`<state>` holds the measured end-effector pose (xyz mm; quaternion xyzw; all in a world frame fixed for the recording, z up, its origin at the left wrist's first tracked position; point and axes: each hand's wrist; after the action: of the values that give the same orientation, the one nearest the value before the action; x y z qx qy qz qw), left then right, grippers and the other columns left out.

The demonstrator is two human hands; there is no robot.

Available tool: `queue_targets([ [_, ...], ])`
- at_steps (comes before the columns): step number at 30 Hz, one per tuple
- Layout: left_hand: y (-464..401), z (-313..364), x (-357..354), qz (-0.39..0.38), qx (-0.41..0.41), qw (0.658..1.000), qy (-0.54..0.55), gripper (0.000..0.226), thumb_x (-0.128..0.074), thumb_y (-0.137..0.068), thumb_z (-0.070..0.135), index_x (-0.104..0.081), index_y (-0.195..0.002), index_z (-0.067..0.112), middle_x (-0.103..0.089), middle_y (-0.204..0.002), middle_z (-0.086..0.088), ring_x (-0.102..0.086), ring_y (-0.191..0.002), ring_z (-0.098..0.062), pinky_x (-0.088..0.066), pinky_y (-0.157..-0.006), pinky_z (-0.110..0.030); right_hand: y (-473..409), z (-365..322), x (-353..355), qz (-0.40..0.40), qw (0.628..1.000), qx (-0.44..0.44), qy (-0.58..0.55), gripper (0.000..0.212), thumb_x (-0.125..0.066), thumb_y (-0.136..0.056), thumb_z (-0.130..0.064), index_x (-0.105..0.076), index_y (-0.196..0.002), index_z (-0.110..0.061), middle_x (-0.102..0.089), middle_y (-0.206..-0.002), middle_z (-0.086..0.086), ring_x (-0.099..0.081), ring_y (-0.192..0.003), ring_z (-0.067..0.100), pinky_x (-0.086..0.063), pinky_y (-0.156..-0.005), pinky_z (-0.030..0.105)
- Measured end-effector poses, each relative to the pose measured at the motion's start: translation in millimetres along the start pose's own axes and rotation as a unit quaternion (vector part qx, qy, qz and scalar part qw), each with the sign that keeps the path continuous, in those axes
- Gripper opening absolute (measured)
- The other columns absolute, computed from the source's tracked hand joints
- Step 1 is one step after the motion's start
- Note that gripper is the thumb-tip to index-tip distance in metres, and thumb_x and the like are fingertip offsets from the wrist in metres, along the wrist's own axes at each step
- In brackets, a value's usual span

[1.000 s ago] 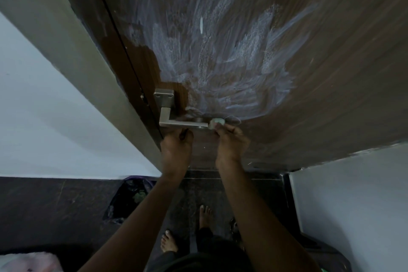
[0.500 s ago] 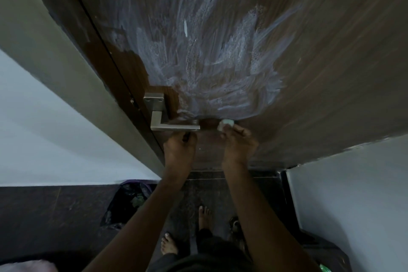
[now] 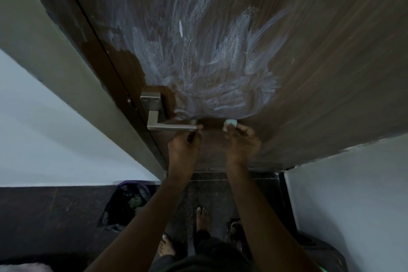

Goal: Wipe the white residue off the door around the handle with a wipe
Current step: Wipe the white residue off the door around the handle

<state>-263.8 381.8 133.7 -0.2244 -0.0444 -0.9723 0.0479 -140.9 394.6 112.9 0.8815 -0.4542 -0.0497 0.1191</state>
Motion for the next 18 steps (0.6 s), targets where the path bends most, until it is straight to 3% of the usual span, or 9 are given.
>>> queue_targets([
  [2, 2.7, 4.5, -8.6, -0.03, -0.029, 0.999, 0.002, 0.022, -0.059, -0.098, 0.019, -0.072, -0.116, 0.018, -0.075, -0.105, 0.002, -0.07, -0.092, -0.01, -0.055, -0.084, -0.026, -1.2, 0.8, 0.1, -0.018, 0.998, 0.009, 0.065, 0.012, -0.082, -0.08, -0.011, -0.072, -0.085, -0.014, -0.075, -0.08, 0.004, -0.073, -0.077, 0.022, -0.061, -0.07, 0.039],
  [4, 2.8, 8.2, -16.9, -0.038, -0.045, 0.998, 0.005, 0.022, -0.06, -0.098, 0.019, -0.071, -0.117, 0.02, -0.074, -0.106, 0.006, -0.067, -0.094, -0.002, -0.053, -0.086, -0.018, 3.0, 0.1, -2.9, -0.063, 0.989, 0.029, 0.133, 0.009, -0.08, -0.083, -0.017, -0.072, -0.087, -0.017, -0.074, -0.079, -0.002, -0.072, -0.075, 0.017, -0.061, -0.071, 0.037],
  [6, 1.7, 11.6, -24.2, -0.034, -0.046, 0.998, 0.007, 0.021, -0.061, -0.097, 0.019, -0.071, -0.116, 0.022, -0.074, -0.106, 0.009, -0.064, -0.092, 0.006, -0.047, -0.082, -0.005, 2.3, -6.4, -1.2, -0.062, 0.983, 0.065, 0.159, 0.008, -0.08, -0.083, -0.025, -0.073, -0.086, -0.024, -0.069, -0.073, -0.015, -0.069, -0.069, 0.003, -0.057, -0.062, 0.023],
  [8, 0.1, 13.0, -28.6, -0.031, -0.048, 0.998, 0.013, 0.021, -0.062, -0.097, 0.017, -0.071, -0.116, 0.021, -0.073, -0.108, 0.007, -0.062, -0.091, 0.008, -0.041, -0.08, 0.002, -4.1, -17.2, 7.4, -0.009, 0.981, 0.1, 0.167, 0.01, -0.081, -0.081, -0.029, -0.073, -0.086, -0.027, -0.067, -0.072, -0.017, -0.067, -0.069, 0.0, -0.049, -0.057, 0.012],
  [10, 0.1, 14.9, -31.8, -0.032, -0.054, 0.998, 0.015, 0.022, -0.061, -0.097, 0.016, -0.07, -0.116, 0.02, -0.072, -0.111, 0.007, -0.062, -0.091, 0.008, -0.04, -0.079, 0.002, -14.3, -24.5, 20.4, 0.045, 0.98, 0.124, 0.149, 0.012, -0.082, -0.08, -0.027, -0.074, -0.089, -0.022, -0.072, -0.078, -0.011, -0.069, -0.072, 0.006, -0.053, -0.06, 0.016],
  [12, 1.6, 18.4, -36.0, -0.038, -0.063, 0.997, 0.009, 0.022, -0.06, -0.097, 0.016, -0.07, -0.117, 0.021, -0.07, -0.112, 0.008, -0.062, -0.093, 0.007, -0.04, -0.079, 0.001, -20.1, -25.5, 28.9, 0.049, 0.977, 0.142, 0.153, 0.015, -0.081, -0.081, -0.026, -0.074, -0.093, -0.02, -0.073, -0.083, -0.008, -0.069, -0.075, 0.009, -0.055, -0.064, 0.022],
  [16, 4.3, 28.4, -40.8, -0.045, -0.085, 0.995, 0.008, 0.022, -0.061, -0.097, 0.017, -0.068, -0.116, 0.023, -0.068, -0.109, 0.009, -0.059, -0.091, 0.011, -0.04, -0.078, 0.001, -12.2, -17.5, 23.7, -0.071, 0.939, 0.216, 0.259, 0.011, -0.074, -0.089, -0.022, -0.072, -0.09, -0.011, -0.072, -0.087, 0.002, -0.062, -0.075, 0.011, -0.043, -0.067, 0.02],
  [18, 5.8, 30.9, -39.6, -0.054, -0.106, 0.993, 0.002, 0.023, -0.063, -0.095, 0.015, -0.067, -0.117, 0.022, -0.066, -0.111, 0.009, -0.059, -0.094, 0.009, -0.042, -0.079, -0.001, -9.2, -19.6, 24.4, -0.074, 0.925, 0.271, 0.256, 0.008, -0.073, -0.089, -0.013, -0.072, -0.089, -0.005, -0.072, -0.085, 0.008, -0.057, -0.074, 0.009, -0.045, -0.067, 0.022],
])
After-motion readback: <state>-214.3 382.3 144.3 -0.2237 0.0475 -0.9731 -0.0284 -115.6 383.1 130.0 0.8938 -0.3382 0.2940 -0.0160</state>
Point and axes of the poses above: each hand's wrist, its own y-axis away from the middle knuckle, its own x-axis out of the back of the hand, z = x × y
